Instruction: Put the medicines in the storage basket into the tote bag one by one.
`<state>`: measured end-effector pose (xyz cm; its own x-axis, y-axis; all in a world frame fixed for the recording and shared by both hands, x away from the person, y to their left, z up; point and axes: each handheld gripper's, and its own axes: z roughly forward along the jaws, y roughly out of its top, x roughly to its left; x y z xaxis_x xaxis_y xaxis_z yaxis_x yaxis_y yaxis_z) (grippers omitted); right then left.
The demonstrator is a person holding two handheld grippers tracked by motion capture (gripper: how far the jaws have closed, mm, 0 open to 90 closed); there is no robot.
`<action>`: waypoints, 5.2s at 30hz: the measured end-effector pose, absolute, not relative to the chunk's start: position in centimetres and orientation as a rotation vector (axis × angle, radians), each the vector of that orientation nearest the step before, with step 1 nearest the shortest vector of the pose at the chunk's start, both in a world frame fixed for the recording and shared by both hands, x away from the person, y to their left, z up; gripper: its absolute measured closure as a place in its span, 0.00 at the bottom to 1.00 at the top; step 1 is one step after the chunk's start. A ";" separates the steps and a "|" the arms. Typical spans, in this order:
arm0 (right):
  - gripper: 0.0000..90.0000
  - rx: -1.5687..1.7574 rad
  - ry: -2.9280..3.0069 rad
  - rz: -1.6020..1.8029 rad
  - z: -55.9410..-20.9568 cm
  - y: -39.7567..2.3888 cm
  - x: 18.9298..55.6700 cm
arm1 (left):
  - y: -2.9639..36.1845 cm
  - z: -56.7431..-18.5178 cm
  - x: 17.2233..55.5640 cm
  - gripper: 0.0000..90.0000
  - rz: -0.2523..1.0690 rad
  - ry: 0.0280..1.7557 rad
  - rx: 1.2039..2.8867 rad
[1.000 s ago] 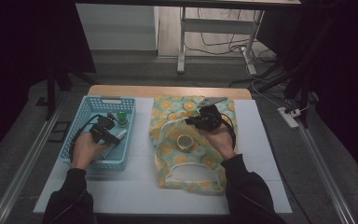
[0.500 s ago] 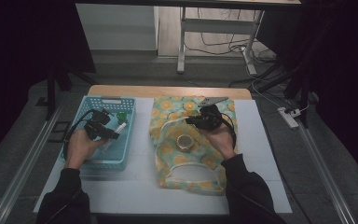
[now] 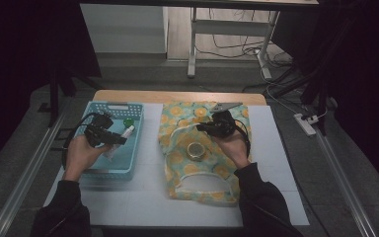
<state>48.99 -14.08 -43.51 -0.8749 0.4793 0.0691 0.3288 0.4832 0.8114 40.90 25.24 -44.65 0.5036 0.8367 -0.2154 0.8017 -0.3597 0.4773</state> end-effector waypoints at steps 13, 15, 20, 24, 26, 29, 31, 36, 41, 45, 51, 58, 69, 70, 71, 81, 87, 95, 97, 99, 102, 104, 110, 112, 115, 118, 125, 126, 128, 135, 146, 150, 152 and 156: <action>1.00 0.702 2.554 1.346 -43.5 -14.1 49.0 | 22.4 -42.8 39.8 0.76 0.046 1.249 2.216; 1.00 0.702 2.554 1.347 -43.5 -14.1 49.0 | 21.9 -42.6 39.7 0.76 0.037 1.234 2.213; 1.00 0.703 2.554 1.348 -43.5 -14.1 49.0 | 20.1 -42.4 39.5 0.76 0.029 1.186 2.238; 1.00 0.701 2.553 1.347 -43.5 -14.1 49.0 | 18.7 -42.2 39.6 0.76 0.020 1.153 2.251; 1.00 0.702 2.553 1.347 -43.5 -14.1 48.9 | 18.1 -42.2 39.7 0.76 0.010 1.142 2.254; 1.00 0.704 2.551 1.349 -43.5 -14.1 49.0 | 17.0 -42.1 39.8 0.76 0.003 1.112 2.270; 1.00 0.704 2.551 1.349 -43.5 -14.1 49.0 | 16.3 -42.0 39.9 0.76 -0.009 1.095 2.269; 1.00 0.706 2.545 1.353 -43.5 -14.1 49.0 | 14.5 -42.1 40.1 0.76 -0.019 1.055 2.287; 1.00 0.704 2.545 1.355 -43.6 -14.1 49.1 | 12.8 -42.2 40.4 0.76 -0.039 1.023 2.299; 1.00 0.703 2.544 1.356 -43.6 -14.1 49.1 | 11.3 -42.4 40.8 0.76 -0.054 0.996 2.309; 1.00 0.701 2.542 1.357 -43.5 -14.1 49.0 | 9.3 -42.9 41.4 0.76 -0.076 0.976 2.325; 1.00 0.697 2.544 1.355 -43.5 -14.1 49.0 | 7.2 -43.8 42.0 0.76 -0.091 0.953 2.338; 1.00 0.692 2.552 1.347 -43.6 -13.9 48.9 | 5.5 -45.2 43.5 0.76 -0.066 0.968 2.328; 1.00 0.689 2.551 1.349 -43.6 -13.9 49.0 | 5.4 -45.4 43.6 0.76 -0.056 0.977 2.330; 1.00 0.692 2.551 1.349 -43.6 -13.9 49.0 | 5.4 -45.6 43.7 0.76 -0.048 0.984 2.336; 1.00 0.686 2.553 1.346 -43.7 -13.7 48.9 | 5.1 -46.8 45.0 0.76 0.016 1.046 2.328; 1.00 0.683 2.557 1.338 -43.7 -13.6 48.8 | 5.0 -47.4 45.6 0.76 0.056 1.078 2.340; 1.00 0.677 2.567 1.319 -44.0 -13.2 48.8 | 5.1 -48.2 46.5 0.76 0.072 1.146 2.338; 1.00 0.677 2.567 1.317 -44.0 -13.2 48.8 | 5.1 -48.3 46.6 0.76 0.080 1.156 2.339; 1.00 0.675 2.568 1.316 -44.1 -13.2 48.8 | 5.0 -48.5 46.8 0.76 0.085 1.166 2.344; 1.00 0.673 2.570 1.312 -44.1 -13.1 48.7 | 5.0 -48.7 47.0 0.75 0.101 1.173 2.342; 1.00 0.672 2.571 1.314 -44.1 -13.1 48.7 | 5.1 -48.8 46.9 0.75 0.121 1.163 2.352; 1.00 0.671 2.569 1.315 -44.1 -13.0 48.7 | 5.2 -48.5 46.7 0.65 0.156 1.141 2.343; 0.99 0.673 2.568 1.316 -44.1 -13.0 48.7 | 5.2 -48.4 46.6 0.63 0.157 1.129 2.351; 0.99 0.671 2.566 1.319 -44.0 -13.1 48.7 | 5.4 -48.2 46.4 0.59 0.154 1.114 2.343; 0.99 0.672 2.566 1.321 -44.0 -13.1 48.7 | 5.4 -48.0 46.1 0.52 0.146 1.093 2.341; 0.99 0.675 2.567 1.324 -44.0 -13.2 48.7 | 5.8 -47.5 45.0 0.36 0.099 1.014 2.303; 0.99 0.676 2.568 1.323 -44.0 -13.2 48.7 | 5.9 -47.4 44.9 0.34 0.096 1.007 2.299; 0.99 0.674 2.571 1.322 -44.0 -13.2 48.7 | 6.1 -47.2 44.5 0.31 0.090 0.993 2.292; 0.99 0.675 2.573 1.316 -44.0 -13.2 48.8 | 7.2 -46.4 43.7 0.23 0.070 0.983 2.261; 0.99 0.675 2.570 1.320 -44.0 -13.3 48.8 | 9.2 -45.6 43.0 0.09 0.052 0.935 2.210; 0.99 0.676 2.570 1.320 -44.0 -13.3 48.8 | 10.4 -45.5 43.0 0.06 0.049 0.937 2.187; 0.99 0.678 2.570 1.320 -44.0 -13.3 48.8 | 11.0 -45.4 42.9 0.04 0.061 0.934 2.183; 0.99 0.677 2.570 1.319 -44.0 -13.3 48.8 | 12.2 -45.3 42.8 0.02 0.079 0.936 2.182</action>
